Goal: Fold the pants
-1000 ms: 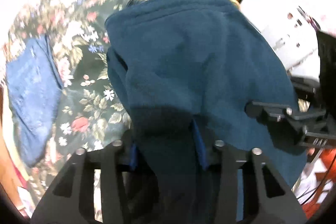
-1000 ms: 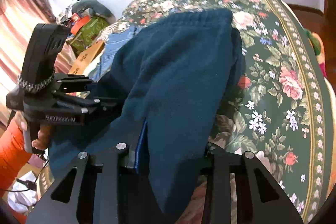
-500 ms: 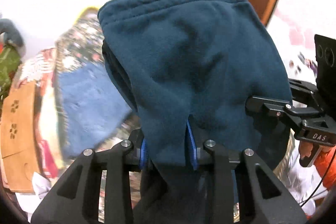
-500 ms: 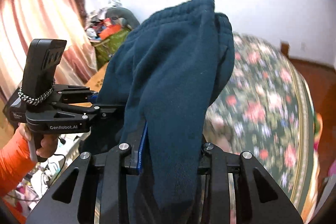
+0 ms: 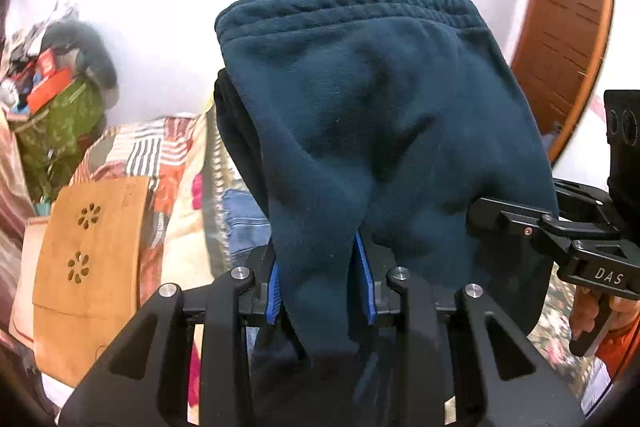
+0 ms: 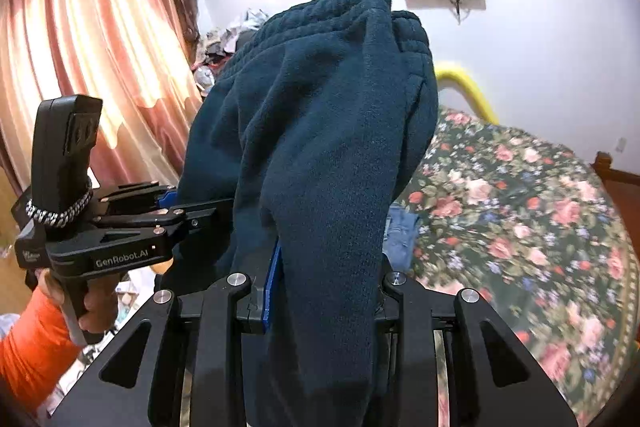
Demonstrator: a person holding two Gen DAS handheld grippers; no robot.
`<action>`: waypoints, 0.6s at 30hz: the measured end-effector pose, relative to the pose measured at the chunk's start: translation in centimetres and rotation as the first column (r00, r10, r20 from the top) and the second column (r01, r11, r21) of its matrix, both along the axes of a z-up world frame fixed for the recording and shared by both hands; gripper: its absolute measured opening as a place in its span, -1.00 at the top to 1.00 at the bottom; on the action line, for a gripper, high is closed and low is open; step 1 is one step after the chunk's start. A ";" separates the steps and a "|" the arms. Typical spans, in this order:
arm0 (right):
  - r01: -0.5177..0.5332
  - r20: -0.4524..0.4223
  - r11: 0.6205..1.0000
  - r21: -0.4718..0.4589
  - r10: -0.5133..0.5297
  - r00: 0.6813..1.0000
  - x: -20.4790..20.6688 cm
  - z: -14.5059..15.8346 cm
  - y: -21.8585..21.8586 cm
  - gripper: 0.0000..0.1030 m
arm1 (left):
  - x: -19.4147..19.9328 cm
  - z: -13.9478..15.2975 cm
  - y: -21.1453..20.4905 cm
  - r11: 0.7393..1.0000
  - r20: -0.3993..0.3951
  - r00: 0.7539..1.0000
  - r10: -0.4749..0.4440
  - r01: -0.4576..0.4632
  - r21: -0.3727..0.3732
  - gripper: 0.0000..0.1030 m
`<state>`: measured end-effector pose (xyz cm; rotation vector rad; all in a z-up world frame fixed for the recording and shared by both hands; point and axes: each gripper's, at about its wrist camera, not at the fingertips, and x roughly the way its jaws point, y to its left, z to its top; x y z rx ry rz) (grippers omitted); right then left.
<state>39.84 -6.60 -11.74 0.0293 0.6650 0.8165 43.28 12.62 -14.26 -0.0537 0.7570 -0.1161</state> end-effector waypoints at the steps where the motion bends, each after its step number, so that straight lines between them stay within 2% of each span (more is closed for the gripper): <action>1: 0.001 -0.015 1.000 -0.002 -0.001 1.000 0.9 -0.5 0.6 0.45 | 1.0 -1.0 0.7 1.000 -0.014 1.000 0.015 -0.015 -0.003 0.40; 5: -0.015 -0.097 0.999 -0.033 0.011 0.995 5.1 -4.7 3.8 0.45 | 4.0 -5.0 3.5 0.998 -0.084 0.995 0.057 -0.058 -0.013 0.40; 10: 0.009 -0.208 0.998 -0.069 -0.023 0.978 9.0 -10.9 6.7 0.45 | 8.3 -12.9 6.1 0.996 -0.195 0.978 0.080 -0.086 -0.023 0.40; 13: 0.024 -0.239 0.991 -0.133 -0.056 0.969 10.4 -13.8 8.0 0.46 | 10.2 -16.9 7.4 0.992 -0.266 0.958 0.107 -0.122 -0.039 0.46; 14: 0.038 -0.227 0.981 -0.188 -0.081 0.970 10.9 -15.0 8.4 0.46 | 10.8 -18.1 7.7 0.990 -0.282 0.951 0.123 -0.137 -0.030 0.49; 16: 0.063 -0.232 0.954 -0.292 -0.134 0.963 11.7 -16.6 8.6 0.42 | 11.4 -19.2 8.4 0.989 -0.299 0.947 0.118 -0.138 -0.048 0.49; 18: 0.060 -0.254 0.954 -0.293 -0.138 0.957 12.0 -17.4 7.8 0.36 | 10.8 -19.2 8.2 0.987 -0.313 0.942 0.122 -0.149 -0.063 0.46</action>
